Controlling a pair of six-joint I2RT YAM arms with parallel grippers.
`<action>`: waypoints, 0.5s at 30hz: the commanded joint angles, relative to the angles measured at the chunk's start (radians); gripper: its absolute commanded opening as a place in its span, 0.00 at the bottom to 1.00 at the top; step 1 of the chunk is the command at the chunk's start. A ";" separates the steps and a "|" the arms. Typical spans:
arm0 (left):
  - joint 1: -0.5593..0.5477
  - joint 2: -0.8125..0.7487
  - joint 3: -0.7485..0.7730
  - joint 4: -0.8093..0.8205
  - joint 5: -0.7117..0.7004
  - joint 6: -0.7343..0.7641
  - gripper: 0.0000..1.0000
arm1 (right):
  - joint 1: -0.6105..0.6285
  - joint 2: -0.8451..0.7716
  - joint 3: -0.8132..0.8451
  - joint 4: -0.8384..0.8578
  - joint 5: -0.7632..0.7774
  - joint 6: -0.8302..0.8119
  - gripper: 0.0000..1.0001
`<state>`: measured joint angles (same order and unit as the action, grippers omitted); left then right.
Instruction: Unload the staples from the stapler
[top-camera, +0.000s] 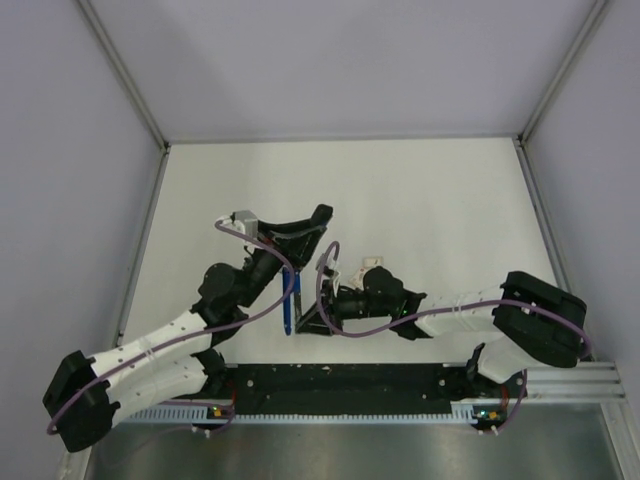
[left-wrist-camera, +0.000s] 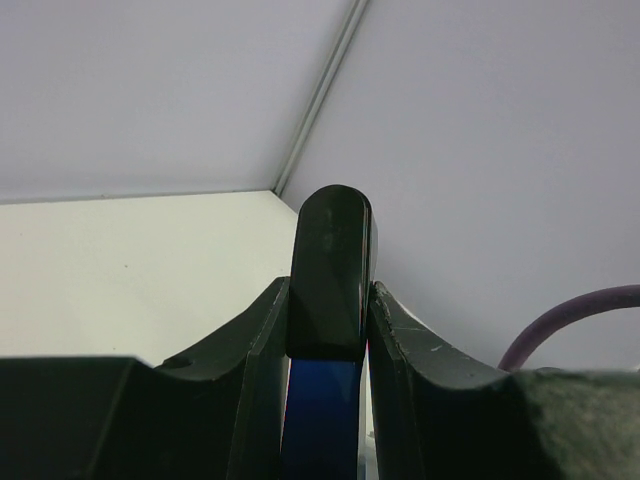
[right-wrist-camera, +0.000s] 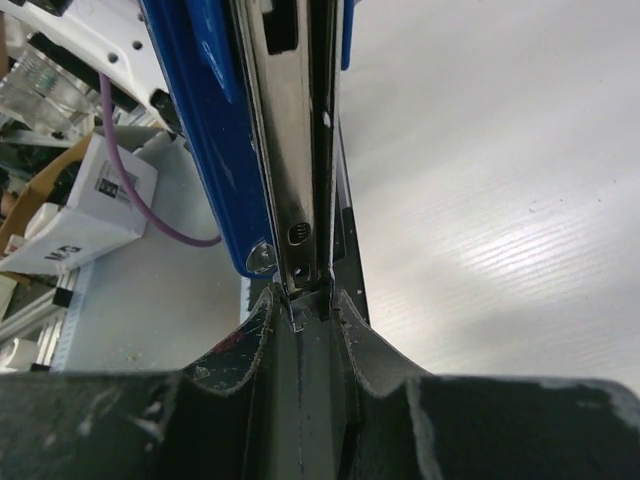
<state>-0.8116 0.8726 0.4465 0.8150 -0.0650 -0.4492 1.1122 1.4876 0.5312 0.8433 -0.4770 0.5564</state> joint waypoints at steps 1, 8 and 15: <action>0.012 -0.007 -0.023 0.049 -0.111 0.037 0.00 | 0.023 -0.041 0.059 -0.105 0.040 -0.092 0.00; 0.012 -0.037 -0.072 0.044 -0.124 0.026 0.00 | 0.024 -0.046 0.046 -0.090 0.046 -0.075 0.00; 0.012 -0.098 -0.057 0.010 -0.036 -0.023 0.00 | 0.023 -0.131 0.023 -0.193 0.084 -0.116 0.01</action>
<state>-0.8097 0.8261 0.3748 0.7971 -0.1177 -0.4664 1.1194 1.4521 0.5438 0.6735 -0.4541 0.4950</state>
